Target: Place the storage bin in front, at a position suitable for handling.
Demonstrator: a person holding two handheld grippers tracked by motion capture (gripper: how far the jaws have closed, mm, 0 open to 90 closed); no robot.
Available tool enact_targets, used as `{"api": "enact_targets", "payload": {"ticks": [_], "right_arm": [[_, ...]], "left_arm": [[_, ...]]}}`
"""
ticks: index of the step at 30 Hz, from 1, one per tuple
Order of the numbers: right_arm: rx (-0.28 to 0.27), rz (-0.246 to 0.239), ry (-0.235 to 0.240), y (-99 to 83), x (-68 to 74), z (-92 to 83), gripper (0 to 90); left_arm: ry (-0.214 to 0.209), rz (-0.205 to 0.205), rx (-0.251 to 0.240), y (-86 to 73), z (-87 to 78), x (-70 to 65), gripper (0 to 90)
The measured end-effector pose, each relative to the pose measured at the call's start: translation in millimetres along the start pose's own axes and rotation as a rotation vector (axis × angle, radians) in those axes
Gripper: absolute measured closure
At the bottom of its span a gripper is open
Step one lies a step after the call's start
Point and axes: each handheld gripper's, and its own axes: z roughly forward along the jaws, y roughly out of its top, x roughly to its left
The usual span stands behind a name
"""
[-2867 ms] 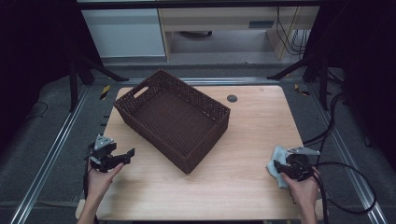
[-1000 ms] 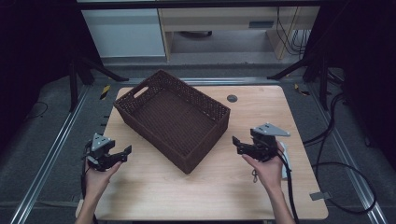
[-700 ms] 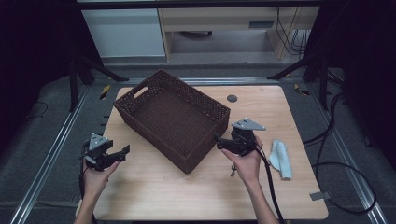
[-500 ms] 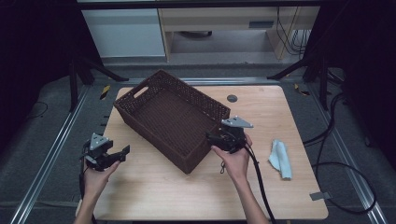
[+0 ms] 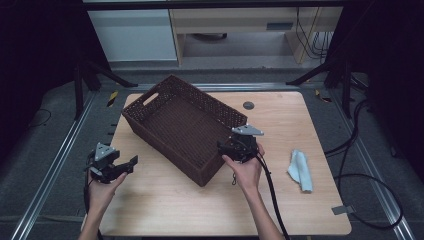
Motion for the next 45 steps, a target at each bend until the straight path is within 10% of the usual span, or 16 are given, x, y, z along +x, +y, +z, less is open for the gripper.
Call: {"api": "enact_targets", "payload": {"ticks": [17, 34, 45], "right_arm": [[0.033, 0.008, -0.111, 3.4, -55.0, -13.7, 26.6], [0.017, -0.003, -0.023, -7.3, -48.5, -15.5, 31.2], [-0.003, 0.006, 0.005, -3.3, -53.3, -28.3, 32.1]], "left_arm": [[-0.027, -0.007, -0.034, 6.8, -5.3, 3.7, 26.4], [-0.024, -0.026, -0.110, 50.4, -1.5, 27.5, 31.6], [0.002, -0.019, -0.040, 60.0, 36.1, 35.9, 44.6]]}}
